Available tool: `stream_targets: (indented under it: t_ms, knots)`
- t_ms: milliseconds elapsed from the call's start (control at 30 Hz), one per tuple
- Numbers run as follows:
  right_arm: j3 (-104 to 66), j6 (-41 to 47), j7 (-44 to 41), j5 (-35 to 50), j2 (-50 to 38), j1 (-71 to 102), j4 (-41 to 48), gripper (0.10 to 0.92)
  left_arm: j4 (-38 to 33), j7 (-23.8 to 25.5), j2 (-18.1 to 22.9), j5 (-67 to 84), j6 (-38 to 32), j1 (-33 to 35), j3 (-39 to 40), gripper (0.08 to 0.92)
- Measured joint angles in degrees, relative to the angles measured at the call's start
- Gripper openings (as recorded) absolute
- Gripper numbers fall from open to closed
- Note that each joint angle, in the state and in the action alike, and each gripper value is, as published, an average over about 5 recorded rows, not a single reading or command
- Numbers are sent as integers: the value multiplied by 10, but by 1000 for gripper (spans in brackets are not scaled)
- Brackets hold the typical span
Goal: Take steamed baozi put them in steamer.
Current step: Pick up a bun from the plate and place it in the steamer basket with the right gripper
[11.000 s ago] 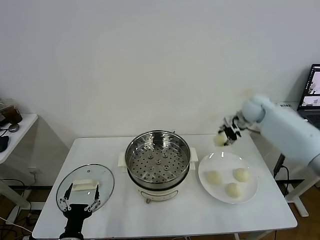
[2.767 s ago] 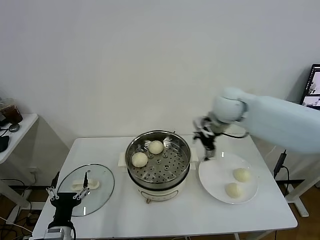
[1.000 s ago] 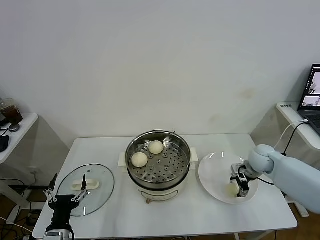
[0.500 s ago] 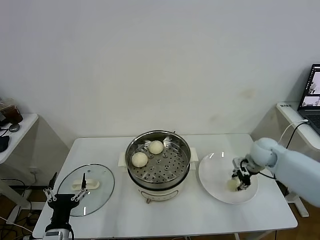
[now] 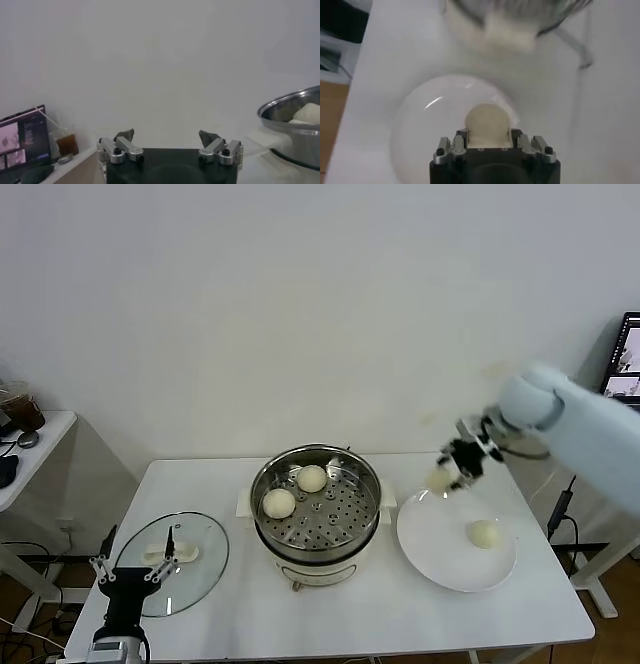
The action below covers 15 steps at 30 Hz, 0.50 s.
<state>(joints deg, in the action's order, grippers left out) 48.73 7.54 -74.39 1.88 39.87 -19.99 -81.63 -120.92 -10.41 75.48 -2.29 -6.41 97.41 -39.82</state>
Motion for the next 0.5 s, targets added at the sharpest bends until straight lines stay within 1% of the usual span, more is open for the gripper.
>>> stream_targets:
  t_ms: [267,500]
  knots:
    - [76,-56,20,51,87,-79,-26,526,4,0,0,2,-2,-1,-6,823]
    - [144,-131,39,56,169,-100,-28,534,7,0,1,4,-2,-3,-14,823]
